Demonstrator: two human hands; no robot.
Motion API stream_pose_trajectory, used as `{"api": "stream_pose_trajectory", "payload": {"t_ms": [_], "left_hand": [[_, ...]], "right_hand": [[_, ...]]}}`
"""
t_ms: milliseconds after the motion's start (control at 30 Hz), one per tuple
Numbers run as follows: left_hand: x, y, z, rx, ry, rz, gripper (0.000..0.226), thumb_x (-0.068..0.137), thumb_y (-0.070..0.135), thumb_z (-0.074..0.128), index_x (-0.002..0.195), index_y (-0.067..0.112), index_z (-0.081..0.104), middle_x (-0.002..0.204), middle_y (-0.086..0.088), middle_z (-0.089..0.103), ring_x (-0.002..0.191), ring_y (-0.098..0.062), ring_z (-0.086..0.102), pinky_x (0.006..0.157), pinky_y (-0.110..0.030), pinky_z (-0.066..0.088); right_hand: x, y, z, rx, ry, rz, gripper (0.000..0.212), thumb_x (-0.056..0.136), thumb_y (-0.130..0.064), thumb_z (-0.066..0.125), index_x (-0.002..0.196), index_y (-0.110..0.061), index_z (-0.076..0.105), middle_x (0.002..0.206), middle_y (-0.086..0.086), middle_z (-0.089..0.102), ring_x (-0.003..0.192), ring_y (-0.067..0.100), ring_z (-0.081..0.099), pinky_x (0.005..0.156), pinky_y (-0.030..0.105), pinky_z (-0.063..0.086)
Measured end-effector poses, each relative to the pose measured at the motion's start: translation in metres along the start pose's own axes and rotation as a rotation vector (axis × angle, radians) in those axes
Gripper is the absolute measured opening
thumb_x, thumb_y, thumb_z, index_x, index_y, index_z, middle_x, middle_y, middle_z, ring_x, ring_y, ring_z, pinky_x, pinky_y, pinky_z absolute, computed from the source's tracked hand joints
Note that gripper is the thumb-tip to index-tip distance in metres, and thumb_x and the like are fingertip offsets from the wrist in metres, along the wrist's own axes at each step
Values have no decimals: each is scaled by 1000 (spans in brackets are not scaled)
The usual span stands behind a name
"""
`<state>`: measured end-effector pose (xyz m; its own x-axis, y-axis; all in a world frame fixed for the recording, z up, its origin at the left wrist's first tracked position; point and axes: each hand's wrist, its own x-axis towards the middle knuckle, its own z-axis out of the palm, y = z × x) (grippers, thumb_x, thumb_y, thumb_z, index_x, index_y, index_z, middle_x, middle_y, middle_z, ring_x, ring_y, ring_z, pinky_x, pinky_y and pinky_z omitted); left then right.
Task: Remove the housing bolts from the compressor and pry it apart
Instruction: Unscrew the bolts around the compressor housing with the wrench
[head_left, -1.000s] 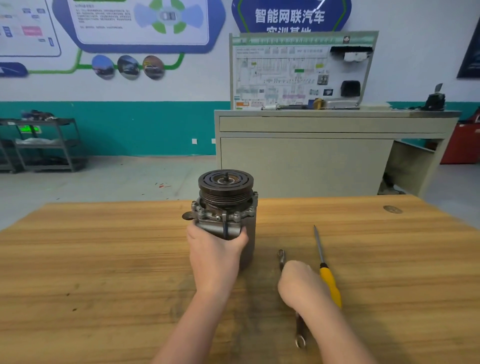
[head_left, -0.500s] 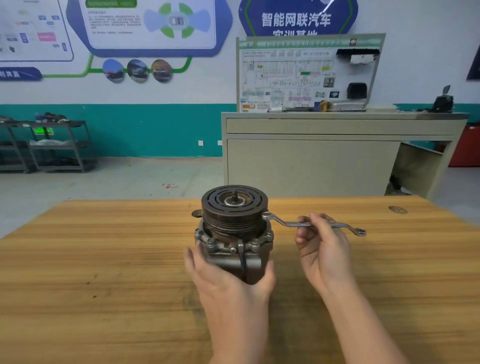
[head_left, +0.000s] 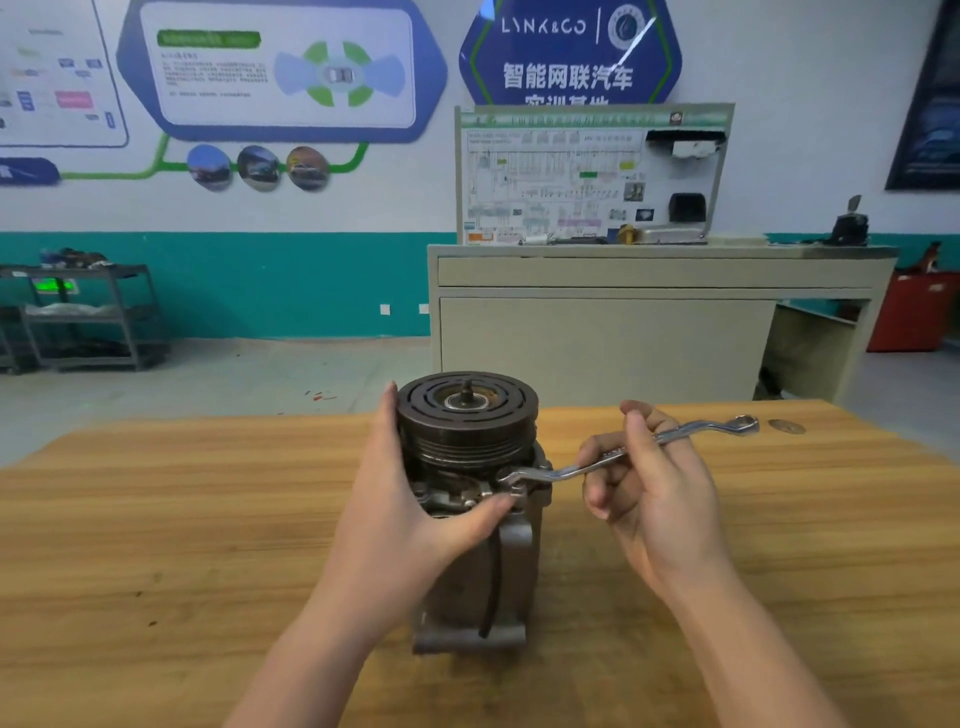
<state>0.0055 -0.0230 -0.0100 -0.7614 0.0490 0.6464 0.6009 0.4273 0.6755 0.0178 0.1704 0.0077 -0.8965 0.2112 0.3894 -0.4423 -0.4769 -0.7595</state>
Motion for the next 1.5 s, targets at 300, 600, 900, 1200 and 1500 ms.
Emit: {"api": "stream_pose_trajectory", "payload": {"t_ms": [300,600,900,1200,1500], "left_hand": [[-22,-1,20,20,220,294,71,76,43,66,139,39,33,159,-1,11,148,-15,16,117,-19,18],[-23,-1,26,93,243,389,17,85,32,60,102,30,66,158,5,15,147,-20,19,118,-26,19],[-27,1,30,118,324,305,47,75,45,68,118,33,52,155,1,17,146,-24,22,117,-37,25],[-34,8,42,204,339,84,122,50,63,80,145,39,7,158,3,4,146,-11,9,111,-37,21],[-36,23,41,143,309,43,99,66,95,36,143,36,20,155,-16,11,143,-37,23,107,-51,33]], "right_hand": [[-8,-10,4,115,68,-69,17,92,-21,49,81,-9,53,63,13,68,36,9,53,35,16,42],[-8,-4,7,-27,177,-160,12,102,-8,41,104,-15,51,71,11,71,32,10,46,34,17,37],[-25,8,17,-195,119,-520,10,102,-25,39,96,-33,42,77,9,66,44,21,62,43,28,51],[-39,32,27,-425,52,-1109,17,103,-20,40,108,-34,31,86,1,57,58,6,55,56,22,46],[-53,38,55,-605,26,-1231,24,102,-23,40,110,-45,35,68,7,58,53,7,58,46,18,47]]}}
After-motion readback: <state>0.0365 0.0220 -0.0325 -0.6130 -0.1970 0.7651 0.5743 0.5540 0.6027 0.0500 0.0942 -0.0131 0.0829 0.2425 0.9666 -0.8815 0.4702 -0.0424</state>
